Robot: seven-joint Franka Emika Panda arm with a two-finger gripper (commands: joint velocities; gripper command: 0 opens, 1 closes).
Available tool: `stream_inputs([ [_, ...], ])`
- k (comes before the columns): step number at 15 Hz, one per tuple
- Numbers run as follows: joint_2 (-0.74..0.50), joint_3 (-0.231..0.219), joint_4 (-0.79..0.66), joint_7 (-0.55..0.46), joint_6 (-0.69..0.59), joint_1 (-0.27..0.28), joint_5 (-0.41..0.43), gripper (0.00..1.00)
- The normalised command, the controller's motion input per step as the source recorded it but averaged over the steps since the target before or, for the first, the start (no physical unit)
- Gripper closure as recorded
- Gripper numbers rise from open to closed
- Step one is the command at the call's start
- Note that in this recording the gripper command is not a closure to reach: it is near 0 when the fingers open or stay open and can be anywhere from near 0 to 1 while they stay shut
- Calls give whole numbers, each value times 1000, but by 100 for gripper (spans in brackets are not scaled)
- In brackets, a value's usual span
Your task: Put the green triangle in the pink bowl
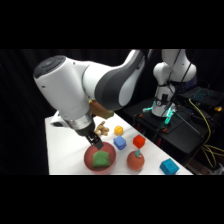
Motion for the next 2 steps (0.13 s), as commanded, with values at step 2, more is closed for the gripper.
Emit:
stream_inputs([
  [2, -141, -8, -120, 40, 71, -23, -22, 0],
])
